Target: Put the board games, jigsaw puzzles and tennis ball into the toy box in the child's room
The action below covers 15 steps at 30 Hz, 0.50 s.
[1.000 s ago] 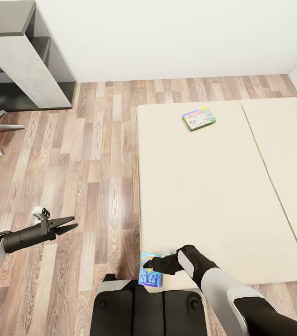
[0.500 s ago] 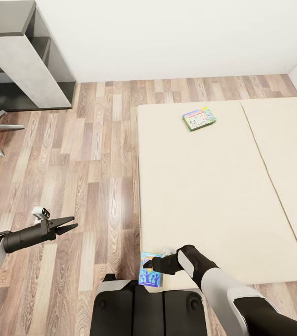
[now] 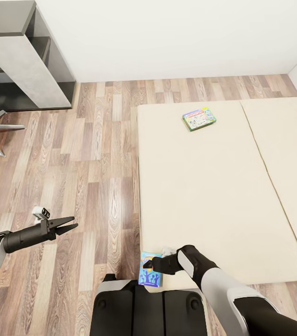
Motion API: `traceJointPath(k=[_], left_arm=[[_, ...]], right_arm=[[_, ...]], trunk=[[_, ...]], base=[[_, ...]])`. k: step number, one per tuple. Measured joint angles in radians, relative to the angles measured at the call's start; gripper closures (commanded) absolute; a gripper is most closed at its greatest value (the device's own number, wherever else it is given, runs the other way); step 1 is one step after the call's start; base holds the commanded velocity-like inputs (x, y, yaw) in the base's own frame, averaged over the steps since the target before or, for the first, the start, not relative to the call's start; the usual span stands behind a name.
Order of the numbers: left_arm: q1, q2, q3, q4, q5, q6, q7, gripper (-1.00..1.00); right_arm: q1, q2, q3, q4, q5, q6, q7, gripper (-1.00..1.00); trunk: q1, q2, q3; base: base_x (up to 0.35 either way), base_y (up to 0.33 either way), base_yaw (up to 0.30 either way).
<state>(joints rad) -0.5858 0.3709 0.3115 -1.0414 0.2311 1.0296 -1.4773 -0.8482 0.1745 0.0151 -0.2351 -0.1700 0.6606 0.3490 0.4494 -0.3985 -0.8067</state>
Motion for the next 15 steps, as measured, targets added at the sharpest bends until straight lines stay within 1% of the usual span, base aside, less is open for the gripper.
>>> traceJointPath(k=[15], left_arm=[[0.000,0.000,0.000,0.000,0.000,0.000,0.000,-1.00]], right_arm=[[0.000,0.000,0.000,0.000,0.002,-0.010,-0.002,-1.00]], trunk=[[0.000,0.000,0.000]], base=[[0.000,0.000,0.000]])
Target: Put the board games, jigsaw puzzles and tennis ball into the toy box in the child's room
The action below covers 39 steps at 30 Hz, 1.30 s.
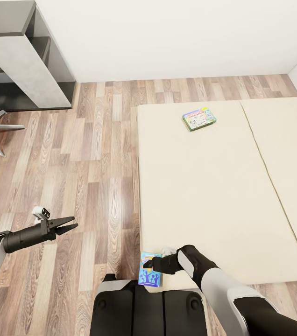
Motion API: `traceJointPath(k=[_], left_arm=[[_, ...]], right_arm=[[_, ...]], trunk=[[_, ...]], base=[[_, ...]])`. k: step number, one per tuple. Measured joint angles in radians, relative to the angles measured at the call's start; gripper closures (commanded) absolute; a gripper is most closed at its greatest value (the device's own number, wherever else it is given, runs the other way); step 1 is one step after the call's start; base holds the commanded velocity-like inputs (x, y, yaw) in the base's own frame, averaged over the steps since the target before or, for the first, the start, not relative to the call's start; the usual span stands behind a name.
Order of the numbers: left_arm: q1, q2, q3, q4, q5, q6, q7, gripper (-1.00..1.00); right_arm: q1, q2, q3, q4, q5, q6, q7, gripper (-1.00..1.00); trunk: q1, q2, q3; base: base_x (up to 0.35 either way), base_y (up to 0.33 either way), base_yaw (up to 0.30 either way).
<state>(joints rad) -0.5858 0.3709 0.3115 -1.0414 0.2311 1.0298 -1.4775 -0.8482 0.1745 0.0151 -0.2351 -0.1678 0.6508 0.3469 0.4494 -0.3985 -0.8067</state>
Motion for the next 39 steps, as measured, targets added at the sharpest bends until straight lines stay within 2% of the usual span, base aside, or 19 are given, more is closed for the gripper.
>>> traceJointPath(k=[39], left_arm=[[0.000,0.000,0.000,0.000,0.000,0.001,0.000,-1.00]], right_arm=[[0.000,0.000,0.000,0.000,0.000,0.003,-0.001,-1.00]], trunk=[[0.000,0.000,0.000]], base=[[0.000,0.005,0.000]])
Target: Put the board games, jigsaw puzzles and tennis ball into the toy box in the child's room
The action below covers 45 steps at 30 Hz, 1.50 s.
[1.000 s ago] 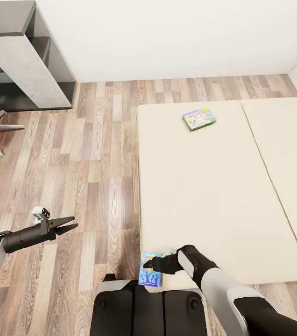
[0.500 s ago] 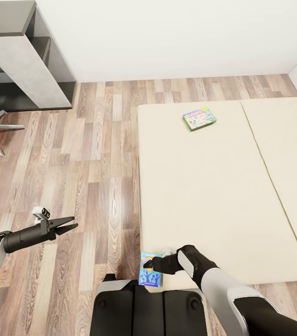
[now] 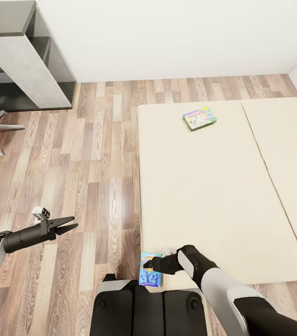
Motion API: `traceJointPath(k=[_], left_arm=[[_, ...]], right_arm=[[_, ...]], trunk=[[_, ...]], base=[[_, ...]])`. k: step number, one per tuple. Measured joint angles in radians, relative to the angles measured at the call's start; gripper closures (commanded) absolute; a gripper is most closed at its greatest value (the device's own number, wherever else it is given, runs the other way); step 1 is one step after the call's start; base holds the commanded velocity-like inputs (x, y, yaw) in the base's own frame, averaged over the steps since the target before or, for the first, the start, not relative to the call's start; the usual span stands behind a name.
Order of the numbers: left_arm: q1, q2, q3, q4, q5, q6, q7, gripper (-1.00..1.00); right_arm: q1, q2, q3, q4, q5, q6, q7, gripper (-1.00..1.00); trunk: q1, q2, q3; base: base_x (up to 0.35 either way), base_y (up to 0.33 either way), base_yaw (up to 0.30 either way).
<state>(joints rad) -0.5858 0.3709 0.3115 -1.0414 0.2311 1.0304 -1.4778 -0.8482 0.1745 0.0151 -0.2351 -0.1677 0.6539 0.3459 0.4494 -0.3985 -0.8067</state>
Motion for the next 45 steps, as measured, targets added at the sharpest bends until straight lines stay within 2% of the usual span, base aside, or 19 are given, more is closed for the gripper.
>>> traceJointPath(k=[45], left_arm=[[0.000,0.000,0.000,0.000,0.000,0.000,0.000,-1.00]], right_arm=[[0.000,0.000,0.000,0.000,-0.001,0.000,0.000,-1.00]], trunk=[[0.000,0.000,0.000]], base=[[0.000,0.014,0.000]])
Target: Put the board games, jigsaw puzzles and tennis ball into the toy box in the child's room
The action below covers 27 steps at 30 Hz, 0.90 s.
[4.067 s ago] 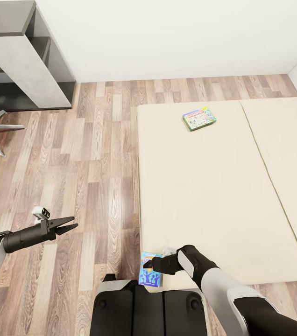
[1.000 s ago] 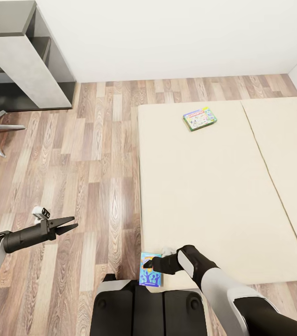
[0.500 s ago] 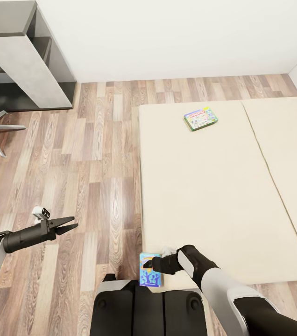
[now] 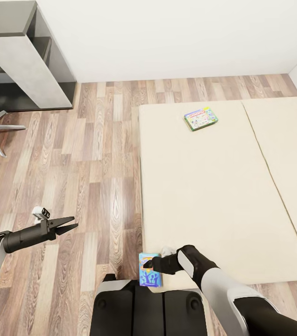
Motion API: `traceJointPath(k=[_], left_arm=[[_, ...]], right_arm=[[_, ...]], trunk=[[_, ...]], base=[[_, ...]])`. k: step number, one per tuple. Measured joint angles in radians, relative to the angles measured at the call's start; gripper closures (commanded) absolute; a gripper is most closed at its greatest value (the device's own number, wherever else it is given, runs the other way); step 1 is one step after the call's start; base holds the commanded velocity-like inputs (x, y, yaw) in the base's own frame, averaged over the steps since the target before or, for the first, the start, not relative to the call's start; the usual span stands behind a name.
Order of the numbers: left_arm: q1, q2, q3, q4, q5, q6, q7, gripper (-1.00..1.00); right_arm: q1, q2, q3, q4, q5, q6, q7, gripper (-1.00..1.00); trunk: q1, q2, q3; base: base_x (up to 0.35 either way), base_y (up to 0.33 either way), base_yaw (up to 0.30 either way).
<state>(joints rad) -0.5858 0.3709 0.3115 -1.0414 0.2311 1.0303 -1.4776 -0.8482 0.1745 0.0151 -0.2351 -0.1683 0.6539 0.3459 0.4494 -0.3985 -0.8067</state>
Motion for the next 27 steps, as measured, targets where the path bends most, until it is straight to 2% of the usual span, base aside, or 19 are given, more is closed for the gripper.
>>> traceJointPath(k=[27], left_arm=[[0.001,0.000,0.000,0.000,0.000,0.000,0.000,-1.00]], right_arm=[[0.000,0.000,0.000,0.000,0.006,0.010,-0.022,-1.00]], trunk=[[0.000,0.000,0.000]], base=[[0.000,0.000,0.000]])
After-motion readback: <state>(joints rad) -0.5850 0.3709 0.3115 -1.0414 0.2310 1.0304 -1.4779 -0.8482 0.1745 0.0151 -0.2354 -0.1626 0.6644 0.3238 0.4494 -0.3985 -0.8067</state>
